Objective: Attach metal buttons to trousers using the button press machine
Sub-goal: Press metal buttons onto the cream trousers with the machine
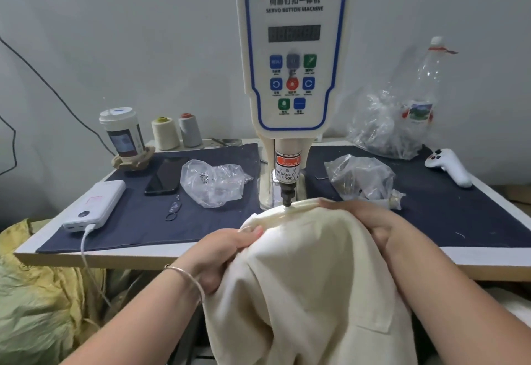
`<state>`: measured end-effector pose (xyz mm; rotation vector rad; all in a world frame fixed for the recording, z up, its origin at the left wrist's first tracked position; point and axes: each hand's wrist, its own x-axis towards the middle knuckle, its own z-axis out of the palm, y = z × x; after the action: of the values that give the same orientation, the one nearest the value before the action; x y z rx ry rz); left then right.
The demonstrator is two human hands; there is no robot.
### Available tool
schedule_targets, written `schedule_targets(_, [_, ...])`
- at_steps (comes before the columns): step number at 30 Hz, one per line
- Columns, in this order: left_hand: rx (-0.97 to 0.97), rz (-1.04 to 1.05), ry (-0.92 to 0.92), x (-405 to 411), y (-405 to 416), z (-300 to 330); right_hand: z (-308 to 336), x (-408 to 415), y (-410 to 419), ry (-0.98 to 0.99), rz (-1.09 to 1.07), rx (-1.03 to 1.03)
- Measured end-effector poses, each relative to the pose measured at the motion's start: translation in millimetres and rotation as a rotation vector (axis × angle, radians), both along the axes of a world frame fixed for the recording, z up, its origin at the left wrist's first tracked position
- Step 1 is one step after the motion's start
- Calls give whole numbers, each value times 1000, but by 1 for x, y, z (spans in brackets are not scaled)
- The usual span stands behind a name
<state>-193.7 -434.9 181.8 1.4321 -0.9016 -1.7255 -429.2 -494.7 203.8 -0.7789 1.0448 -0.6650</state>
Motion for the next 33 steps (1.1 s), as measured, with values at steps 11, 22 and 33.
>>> schedule_targets(11, [-443,-53,-678,2,-63,-7,-25,0,-43,799,-236,-734])
schedule_targets(22, [-559,44,-660,4,-85,-37,-66,6,-67,936,-421,-849])
schedule_targets(33, [-557,14,-610,5,-82,-40,-76,13,-59,1387,-344,-1030])
